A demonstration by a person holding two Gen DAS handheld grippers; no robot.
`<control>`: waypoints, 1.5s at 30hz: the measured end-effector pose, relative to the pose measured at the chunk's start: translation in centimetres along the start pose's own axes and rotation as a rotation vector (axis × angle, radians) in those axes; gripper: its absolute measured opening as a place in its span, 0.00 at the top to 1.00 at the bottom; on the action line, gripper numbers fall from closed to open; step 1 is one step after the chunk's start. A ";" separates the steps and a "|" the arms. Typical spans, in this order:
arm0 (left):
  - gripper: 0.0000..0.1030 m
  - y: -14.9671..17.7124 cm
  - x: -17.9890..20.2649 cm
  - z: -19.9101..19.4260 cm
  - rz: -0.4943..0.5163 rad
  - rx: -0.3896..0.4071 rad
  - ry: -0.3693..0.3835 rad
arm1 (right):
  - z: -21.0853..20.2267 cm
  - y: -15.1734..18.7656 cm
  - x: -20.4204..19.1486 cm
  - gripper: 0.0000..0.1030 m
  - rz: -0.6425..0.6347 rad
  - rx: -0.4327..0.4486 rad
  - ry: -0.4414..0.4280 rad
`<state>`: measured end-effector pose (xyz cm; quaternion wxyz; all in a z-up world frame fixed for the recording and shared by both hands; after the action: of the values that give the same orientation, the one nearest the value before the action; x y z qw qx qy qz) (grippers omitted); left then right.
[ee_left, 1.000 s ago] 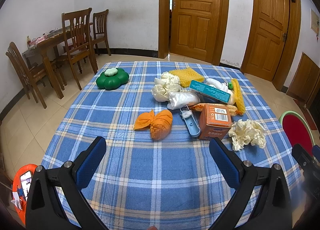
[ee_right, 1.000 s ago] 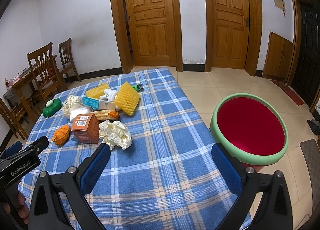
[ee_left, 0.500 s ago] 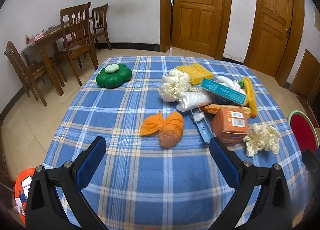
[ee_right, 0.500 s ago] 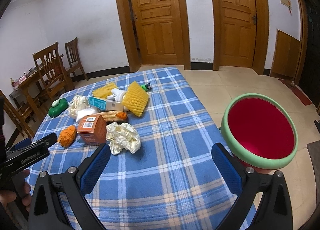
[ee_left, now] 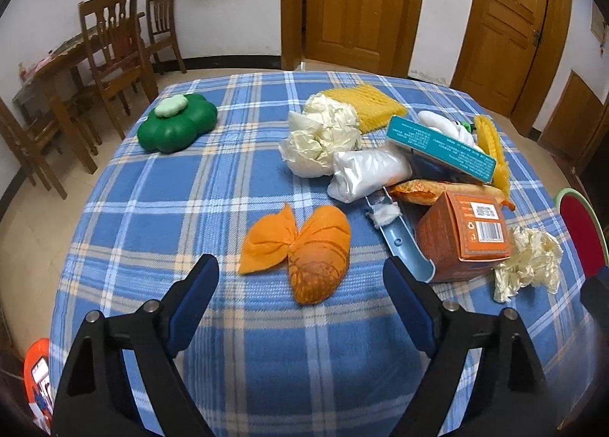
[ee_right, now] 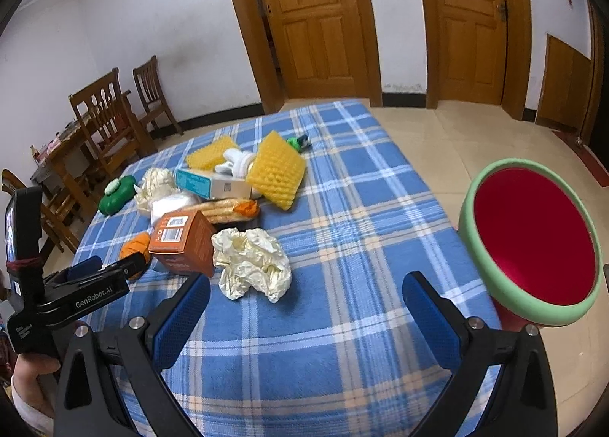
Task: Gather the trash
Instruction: 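Grasp the crumpled white tissue with the right gripper while the left grasps the orange mesh bag, then carry both items over the red bin and open both grippers to drop them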
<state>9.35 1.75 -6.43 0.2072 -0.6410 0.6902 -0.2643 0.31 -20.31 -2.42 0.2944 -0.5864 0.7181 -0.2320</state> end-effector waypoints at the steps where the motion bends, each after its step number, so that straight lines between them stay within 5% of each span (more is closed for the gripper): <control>1: 0.15 -0.1 0.0 0.1 0.007 0.000 0.004 | 0.3 -0.1 -0.1 0.00 -0.005 -0.010 0.001; 3: 0.18 -0.2 0.1 0.4 0.019 -0.002 0.013 | 1.1 -0.1 -0.4 0.00 -0.017 -0.033 0.003; 6: 0.40 -0.3 0.2 1.0 0.029 -0.019 0.043 | 2.2 -0.3 -0.9 0.00 -0.026 -0.061 0.008; 9: 0.46 -0.1 -0.1 1.7 0.024 -0.044 0.080 | 3.1 -0.4 -1.6 0.00 -0.036 -0.075 0.019; 14: 0.47 -0.2 -0.6 1.8 0.040 -0.033 0.111 | 4.6 -0.6 -2.8 0.02 -0.052 -0.089 0.052; 19: 0.47 -0.4 -1.0 2.1 0.042 -0.036 0.132 | 5.7 -0.7 -3.9 0.18 -0.081 -0.108 0.095; 24: 0.48 -0.4 -0.9 2.2 0.069 -0.030 0.162 | 6.1 -0.7 -4.3 0.48 -0.059 -0.120 0.106; 30: 0.59 -0.5 -0.7 2.2 0.082 -0.021 0.170 | 6.2 -0.4 -3.8 0.69 0.003 -0.136 0.077; 45: 0.66 -0.7 0.2 -2.2 0.016 0.041 0.232 | 1.2 -0.7 -1.8 0.74 0.021 -0.009 0.004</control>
<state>8.54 1.71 -4.28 0.1410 -0.5964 0.7089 -0.3491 1.94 -18.67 -2.56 0.2931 -0.5797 0.7257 -0.2268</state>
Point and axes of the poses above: each gripper's, at about its wrist camera, not at the fingertips, and z roughly the way its jaws point, x to its right, y to its underside, the point moved 2 cm from there along z, roughly the way its jaws point, and after that the axes turned 2 degrees about y, right-handed, at the moved point
